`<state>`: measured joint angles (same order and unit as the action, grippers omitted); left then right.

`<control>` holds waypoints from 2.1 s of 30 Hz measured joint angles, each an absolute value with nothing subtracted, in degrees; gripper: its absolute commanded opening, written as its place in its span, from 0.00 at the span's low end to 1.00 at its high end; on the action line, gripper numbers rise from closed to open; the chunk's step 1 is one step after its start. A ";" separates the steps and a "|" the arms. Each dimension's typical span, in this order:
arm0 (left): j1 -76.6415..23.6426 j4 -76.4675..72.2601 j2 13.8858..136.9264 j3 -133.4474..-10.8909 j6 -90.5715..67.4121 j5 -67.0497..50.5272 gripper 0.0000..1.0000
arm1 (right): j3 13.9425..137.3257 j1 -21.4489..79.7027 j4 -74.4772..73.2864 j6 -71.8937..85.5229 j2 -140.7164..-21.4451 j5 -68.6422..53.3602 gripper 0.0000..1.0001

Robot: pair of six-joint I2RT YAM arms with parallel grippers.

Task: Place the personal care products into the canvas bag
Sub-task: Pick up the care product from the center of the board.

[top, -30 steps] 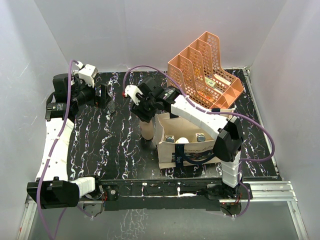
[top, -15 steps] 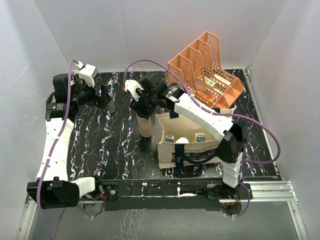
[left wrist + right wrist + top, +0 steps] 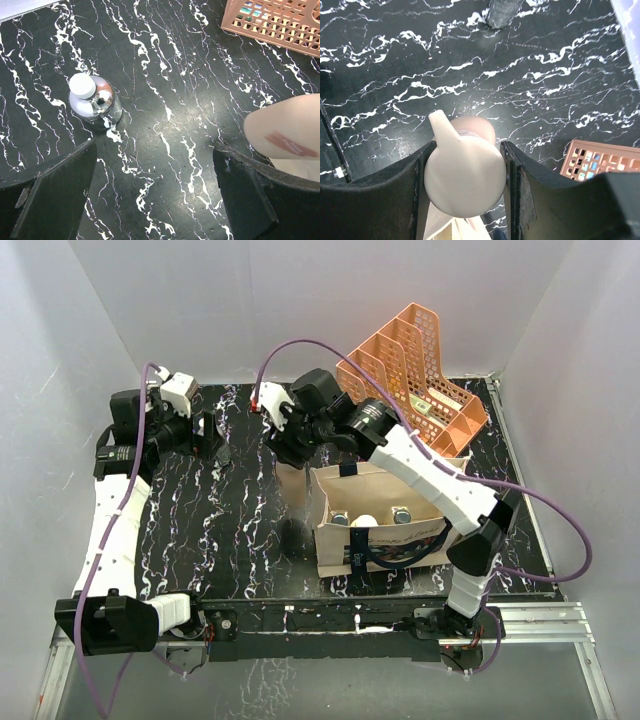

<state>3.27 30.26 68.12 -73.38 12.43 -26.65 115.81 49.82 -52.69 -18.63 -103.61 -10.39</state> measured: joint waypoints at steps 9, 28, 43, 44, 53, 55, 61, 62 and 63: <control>3.27 30.00 69.56 -73.06 12.49 -26.65 0.97 | 121.27 51.27 -53.10 -19.29 -99.61 -10.46 0.08; 3.27 28.67 69.89 -70.24 12.51 -28.49 0.97 | 123.70 51.11 -54.30 -19.11 -96.42 -10.15 0.08; -1.56 29.47 72.01 -71.13 13.85 -31.48 0.96 | 126.32 43.97 -54.74 -17.54 -87.57 -14.28 0.08; -2.31 29.87 72.71 -71.79 13.89 -31.97 0.96 | 126.32 43.03 -54.74 -17.45 -86.85 -14.70 0.08; -9.93 32.36 75.68 -77.54 16.32 -33.76 0.96 | 125.62 32.32 -54.87 -16.36 -79.68 -18.83 0.08; -12.43 33.87 75.68 -79.05 18.50 -34.24 0.96 | 124.03 30.17 -54.89 -16.40 -77.87 -19.70 0.08; -18.87 40.86 75.81 -84.75 27.81 -37.41 0.93 | 117.58 23.79 -55.72 -16.38 -73.12 -23.05 0.08; -19.92 42.41 76.05 -86.08 29.67 -38.20 0.92 | 116.84 22.87 -55.90 -16.38 -72.75 -23.73 0.08; -20.71 43.68 76.36 -87.24 31.09 -38.83 0.92 | 116.01 21.71 -56.01 -16.36 -72.38 -24.58 0.08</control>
